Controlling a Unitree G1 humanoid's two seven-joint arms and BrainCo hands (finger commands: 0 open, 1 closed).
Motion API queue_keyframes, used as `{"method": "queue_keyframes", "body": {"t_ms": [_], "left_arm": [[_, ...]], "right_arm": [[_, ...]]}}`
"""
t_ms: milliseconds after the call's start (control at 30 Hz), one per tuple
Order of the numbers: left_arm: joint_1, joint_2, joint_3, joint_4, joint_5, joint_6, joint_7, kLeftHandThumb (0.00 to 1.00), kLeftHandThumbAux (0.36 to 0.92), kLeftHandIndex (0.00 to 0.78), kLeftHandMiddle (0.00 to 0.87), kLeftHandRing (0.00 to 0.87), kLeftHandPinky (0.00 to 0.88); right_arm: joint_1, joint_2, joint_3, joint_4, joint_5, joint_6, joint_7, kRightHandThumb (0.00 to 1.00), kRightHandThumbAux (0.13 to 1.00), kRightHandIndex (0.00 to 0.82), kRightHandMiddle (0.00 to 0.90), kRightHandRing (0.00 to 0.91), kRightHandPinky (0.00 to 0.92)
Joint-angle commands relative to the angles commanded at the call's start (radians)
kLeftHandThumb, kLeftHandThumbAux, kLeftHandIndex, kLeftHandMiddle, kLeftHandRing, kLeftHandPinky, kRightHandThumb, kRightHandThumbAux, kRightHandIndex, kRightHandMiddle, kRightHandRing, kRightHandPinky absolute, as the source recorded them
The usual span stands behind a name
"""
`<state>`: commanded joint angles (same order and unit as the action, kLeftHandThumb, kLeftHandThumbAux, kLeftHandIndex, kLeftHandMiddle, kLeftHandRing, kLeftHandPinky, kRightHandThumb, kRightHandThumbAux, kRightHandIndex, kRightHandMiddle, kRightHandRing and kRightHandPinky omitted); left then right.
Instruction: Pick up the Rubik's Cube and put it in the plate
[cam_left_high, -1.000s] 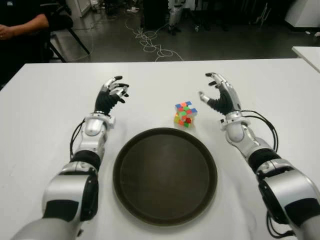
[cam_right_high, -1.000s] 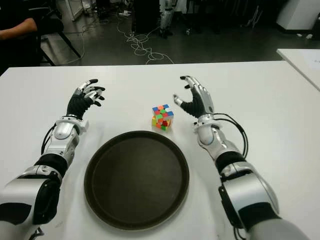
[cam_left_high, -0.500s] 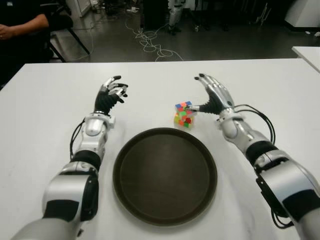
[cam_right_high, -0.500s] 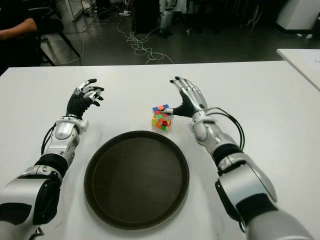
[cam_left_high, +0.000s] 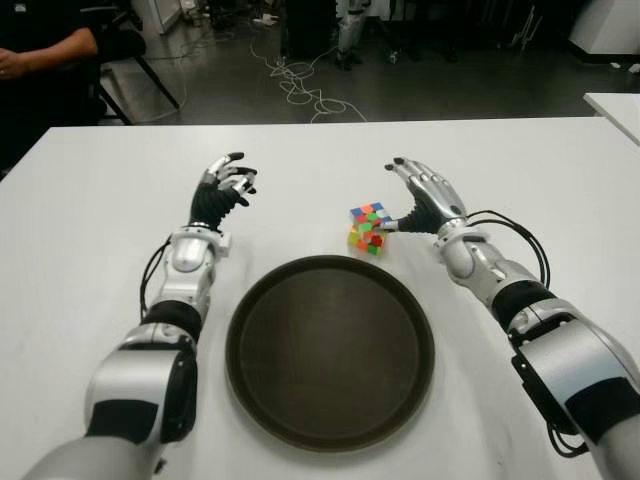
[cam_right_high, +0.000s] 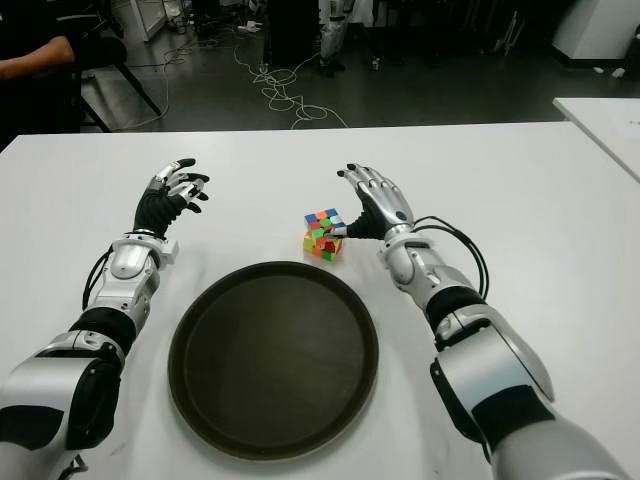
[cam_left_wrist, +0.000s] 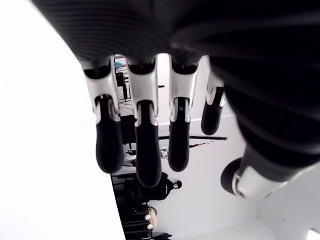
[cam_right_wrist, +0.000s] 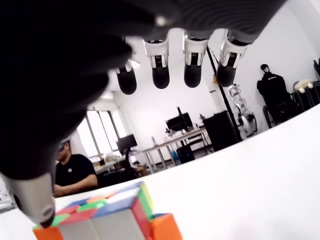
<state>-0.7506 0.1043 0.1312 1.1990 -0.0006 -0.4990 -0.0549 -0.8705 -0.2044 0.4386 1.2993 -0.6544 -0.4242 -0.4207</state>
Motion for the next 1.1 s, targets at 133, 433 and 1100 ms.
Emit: {"method": "queue_keyframes", "body": {"t_ms": [133, 433, 1100], "left_arm": [[0.001, -0.002, 0.005, -0.002, -0.005, 0.0, -0.005, 0.252, 0.647, 0.194, 0.379, 0.486, 0.548], [-0.002, 0.002, 0.003, -0.001, 0.0, 0.002, -0.005, 0.24, 0.645, 0.2, 0.389, 0.5, 0.564], [-0.005, 0.004, 0.001, 0.004, 0.003, 0.005, -0.015, 0.238, 0.628, 0.197, 0.363, 0.473, 0.531]], "right_arm": [[0.002, 0.002, -0.001, 0.004, 0.001, 0.007, 0.009, 0.0, 0.666, 0.0, 0.0, 0.0, 0.0], [0.006, 0.01, -0.014, 0.005, 0.014, 0.015, 0.014, 0.0, 0.677, 0.0, 0.0, 0.004, 0.018], [0.02, 0.034, -0.016, 0.011, 0.037, 0.013, 0.015, 0.0, 0.677, 0.024, 0.022, 0.063, 0.088]]}}
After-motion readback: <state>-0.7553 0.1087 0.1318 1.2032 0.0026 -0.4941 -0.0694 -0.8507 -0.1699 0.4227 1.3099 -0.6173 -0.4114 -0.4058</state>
